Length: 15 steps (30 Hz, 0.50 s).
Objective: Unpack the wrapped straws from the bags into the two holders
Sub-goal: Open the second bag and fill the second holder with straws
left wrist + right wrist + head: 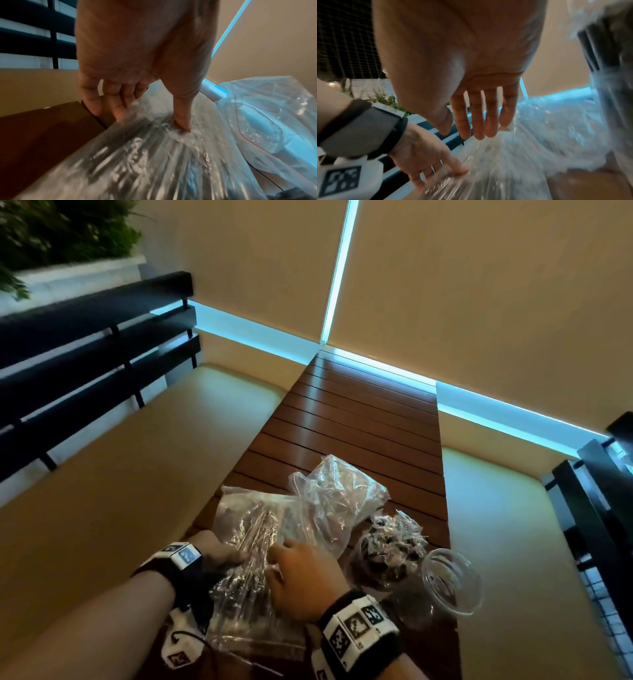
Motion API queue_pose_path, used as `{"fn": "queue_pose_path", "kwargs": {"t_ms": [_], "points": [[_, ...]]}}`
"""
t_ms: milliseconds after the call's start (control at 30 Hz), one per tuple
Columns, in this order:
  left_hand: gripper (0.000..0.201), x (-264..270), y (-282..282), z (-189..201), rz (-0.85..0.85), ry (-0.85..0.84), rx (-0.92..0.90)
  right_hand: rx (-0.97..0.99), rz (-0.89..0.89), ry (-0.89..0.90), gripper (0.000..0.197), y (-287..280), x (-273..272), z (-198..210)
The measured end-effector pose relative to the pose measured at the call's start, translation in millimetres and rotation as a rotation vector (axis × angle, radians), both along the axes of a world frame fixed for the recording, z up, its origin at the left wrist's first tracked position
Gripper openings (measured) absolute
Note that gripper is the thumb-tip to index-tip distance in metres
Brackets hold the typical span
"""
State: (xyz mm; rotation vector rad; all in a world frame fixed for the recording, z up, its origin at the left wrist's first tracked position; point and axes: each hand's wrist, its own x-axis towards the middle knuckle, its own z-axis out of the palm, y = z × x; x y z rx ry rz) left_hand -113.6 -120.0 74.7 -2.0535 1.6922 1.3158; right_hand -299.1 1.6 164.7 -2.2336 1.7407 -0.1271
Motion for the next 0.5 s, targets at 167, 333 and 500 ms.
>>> {"fn": "queue_pose_path", "kwargs": {"t_ms": [167, 333, 500], "points": [[0.040, 4.8, 3.8, -6.6, 0.134, 0.167, 0.048, 0.372, -0.074, 0.033, 0.031, -1.4, 13.2, -40.8], [0.022, 24.9, 2.0, 17.6, 0.199, 0.321, 0.019, 0.505, -0.064, -0.052, 0.065, 4.5, 19.2, -46.6], [0.011, 34.9, -15.6, 77.9, 0.340, 0.341, -0.096, 0.347, -0.002, -0.156, 0.110, 2.9, 28.3, -19.4]]}}
